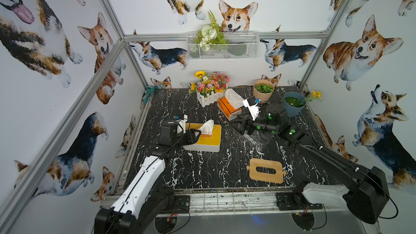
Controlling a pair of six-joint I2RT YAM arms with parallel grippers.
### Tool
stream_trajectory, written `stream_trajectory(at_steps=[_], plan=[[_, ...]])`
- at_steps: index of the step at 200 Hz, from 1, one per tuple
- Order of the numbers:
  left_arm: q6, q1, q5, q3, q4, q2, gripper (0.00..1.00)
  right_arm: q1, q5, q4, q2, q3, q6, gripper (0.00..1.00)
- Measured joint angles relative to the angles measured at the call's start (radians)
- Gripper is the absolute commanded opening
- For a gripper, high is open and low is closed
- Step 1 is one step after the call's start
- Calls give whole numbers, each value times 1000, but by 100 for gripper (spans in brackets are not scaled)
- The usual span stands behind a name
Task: Put the tissue paper into the tissue box
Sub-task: Pull the paper towel from the tissue box.
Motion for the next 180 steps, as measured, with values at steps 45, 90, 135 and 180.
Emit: stream_trajectory(at_steps=[45, 90, 135, 180], plan=[[59, -32, -80, 49, -40, 80, 40, -11, 0, -6, -18, -16, -17, 86], [87, -44, -121, 90, -61, 135, 8, -18, 3, -12, -36, -30, -27, 86], [115, -47, -177, 148, -89, 174, 0, -19, 8, -15, -42, -45, -27, 86], [137, -47, -261, 193, -92, 190, 0, -19, -17, -14, -38, -78, 8, 86]])
